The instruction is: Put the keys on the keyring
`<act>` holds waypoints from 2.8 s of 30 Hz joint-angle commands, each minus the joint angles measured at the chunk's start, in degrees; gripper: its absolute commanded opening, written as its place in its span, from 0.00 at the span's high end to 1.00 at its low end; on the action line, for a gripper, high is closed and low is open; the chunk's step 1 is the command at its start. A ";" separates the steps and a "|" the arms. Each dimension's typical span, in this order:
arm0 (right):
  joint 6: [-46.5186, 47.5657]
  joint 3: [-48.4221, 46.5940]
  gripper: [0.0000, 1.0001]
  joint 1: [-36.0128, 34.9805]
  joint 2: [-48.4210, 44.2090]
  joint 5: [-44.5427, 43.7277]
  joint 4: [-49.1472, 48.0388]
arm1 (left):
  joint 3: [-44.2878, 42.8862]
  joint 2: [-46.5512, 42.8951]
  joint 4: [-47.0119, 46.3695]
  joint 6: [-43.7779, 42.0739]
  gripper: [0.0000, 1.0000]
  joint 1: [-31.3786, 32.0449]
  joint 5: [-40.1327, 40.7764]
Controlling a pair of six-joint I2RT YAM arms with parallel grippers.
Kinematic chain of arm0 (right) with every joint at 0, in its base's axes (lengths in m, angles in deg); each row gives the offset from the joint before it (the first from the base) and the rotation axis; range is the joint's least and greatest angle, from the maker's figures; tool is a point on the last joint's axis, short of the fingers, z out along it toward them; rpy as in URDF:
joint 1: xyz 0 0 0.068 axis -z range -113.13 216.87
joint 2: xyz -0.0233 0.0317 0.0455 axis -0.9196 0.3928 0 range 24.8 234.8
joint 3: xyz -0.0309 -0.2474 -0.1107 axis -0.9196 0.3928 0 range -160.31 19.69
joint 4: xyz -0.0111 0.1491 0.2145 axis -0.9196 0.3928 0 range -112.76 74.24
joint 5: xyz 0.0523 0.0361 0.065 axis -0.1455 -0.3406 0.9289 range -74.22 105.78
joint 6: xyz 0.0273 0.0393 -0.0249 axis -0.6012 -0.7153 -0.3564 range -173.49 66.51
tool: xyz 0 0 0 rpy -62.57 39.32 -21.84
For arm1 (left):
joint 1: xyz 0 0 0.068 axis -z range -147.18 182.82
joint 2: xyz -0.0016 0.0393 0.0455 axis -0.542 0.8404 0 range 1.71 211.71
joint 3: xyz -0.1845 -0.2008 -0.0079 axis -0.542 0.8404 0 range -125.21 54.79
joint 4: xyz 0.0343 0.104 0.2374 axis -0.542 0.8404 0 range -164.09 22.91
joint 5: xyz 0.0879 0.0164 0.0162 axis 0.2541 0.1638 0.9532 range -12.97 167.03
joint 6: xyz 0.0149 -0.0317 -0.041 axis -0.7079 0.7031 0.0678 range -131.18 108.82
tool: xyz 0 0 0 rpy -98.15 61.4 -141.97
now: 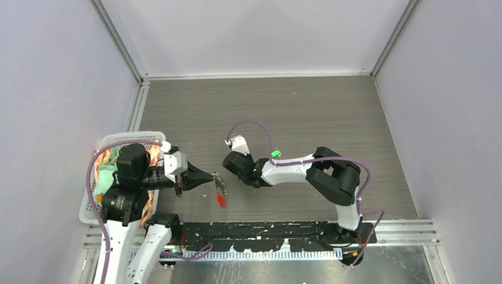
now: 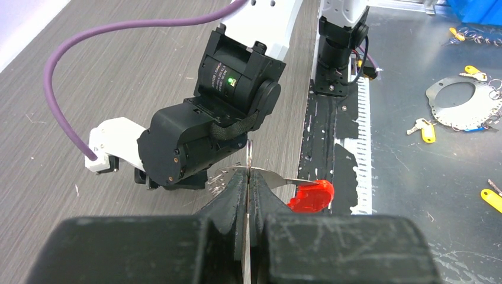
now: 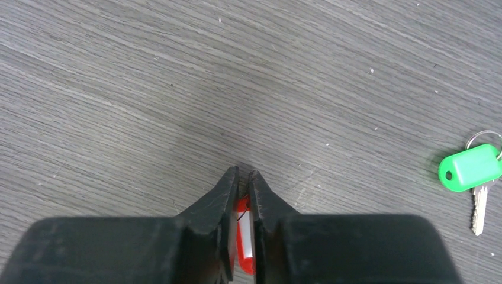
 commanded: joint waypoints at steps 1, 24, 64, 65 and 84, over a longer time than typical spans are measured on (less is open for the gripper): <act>-0.66 -1.65 0.89 -0.48 -0.44 -0.74 0.09 | -2.62 -0.01 -2.40 1.00 1.00 -0.21 -1.69; 18.79 5.98 0.82 3.60 -12.78 36.03 -1.98 | -2.49 -0.53 -3.33 1.57 1.00 -0.12 -1.08; -21.20 -7.86 0.42 -0.77 -6.64 1.73 23.03 | -3.93 0.89 -10.67 7.47 1.00 0.32 -0.45; -21.16 -7.81 0.44 -0.79 -6.14 1.71 22.94 | -3.90 0.88 -10.68 7.50 1.00 0.32 -0.45; -20.10 -9.21 0.65 -0.71 0.02 3.55 19.59 | -3.72 0.66 -11.27 8.02 1.00 0.41 -0.73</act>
